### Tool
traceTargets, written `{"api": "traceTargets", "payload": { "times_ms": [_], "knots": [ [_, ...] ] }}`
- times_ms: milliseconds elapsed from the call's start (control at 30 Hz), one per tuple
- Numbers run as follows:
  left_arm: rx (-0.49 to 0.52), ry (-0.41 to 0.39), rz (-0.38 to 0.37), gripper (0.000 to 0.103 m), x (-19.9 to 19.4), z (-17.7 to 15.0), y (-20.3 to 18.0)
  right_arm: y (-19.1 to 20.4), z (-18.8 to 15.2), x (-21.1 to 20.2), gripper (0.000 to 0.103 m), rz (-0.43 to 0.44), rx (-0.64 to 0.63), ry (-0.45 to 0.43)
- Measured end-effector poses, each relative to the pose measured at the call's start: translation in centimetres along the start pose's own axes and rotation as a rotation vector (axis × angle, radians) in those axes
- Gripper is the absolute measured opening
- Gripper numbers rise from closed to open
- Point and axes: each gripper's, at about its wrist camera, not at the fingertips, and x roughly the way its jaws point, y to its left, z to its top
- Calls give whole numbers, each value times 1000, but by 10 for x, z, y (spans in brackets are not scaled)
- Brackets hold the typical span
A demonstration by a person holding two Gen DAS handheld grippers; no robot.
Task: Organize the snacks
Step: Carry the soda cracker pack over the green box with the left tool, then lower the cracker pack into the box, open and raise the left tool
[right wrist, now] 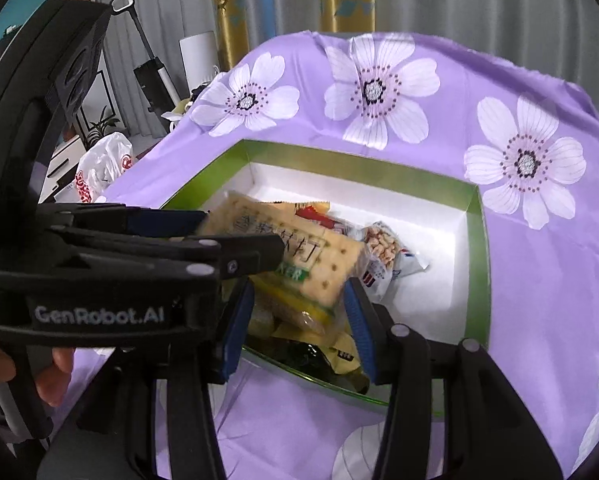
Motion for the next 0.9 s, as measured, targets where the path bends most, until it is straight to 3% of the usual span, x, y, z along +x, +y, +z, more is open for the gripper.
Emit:
{"api": "traceTargets", "payload": {
  "times_ms": [67, 200, 300, 367, 400, 633, 767, 900],
  "knots": [
    [7, -1, 14, 70, -7, 0, -1, 2, 2, -5, 52, -8, 2, 1],
    [37, -29, 50, 75, -34, 1, -4, 9, 4, -33, 71, -35, 0, -18],
    [47, -49, 71, 84, -60, 2, -6, 15, 9, -57, 86, -57, -7, -29],
    [43, -59, 101, 95, -78, 1, -8, 18, 13, -73, 97, -70, -2, -35],
    [41, -69, 114, 96, -84, 1, -9, 19, 15, -80, 102, -75, 1, -39],
    [44, -102, 150, 98, -136, 0, -19, 31, 28, -119, 103, -93, -12, -56],
    [17, -90, 106, 98, -156, 4, -18, 38, 35, -137, 103, -77, -2, -72],
    [3, -93, 150, 98, -169, 10, -16, 41, 44, -150, 103, -73, 7, -85]
  ]
}}
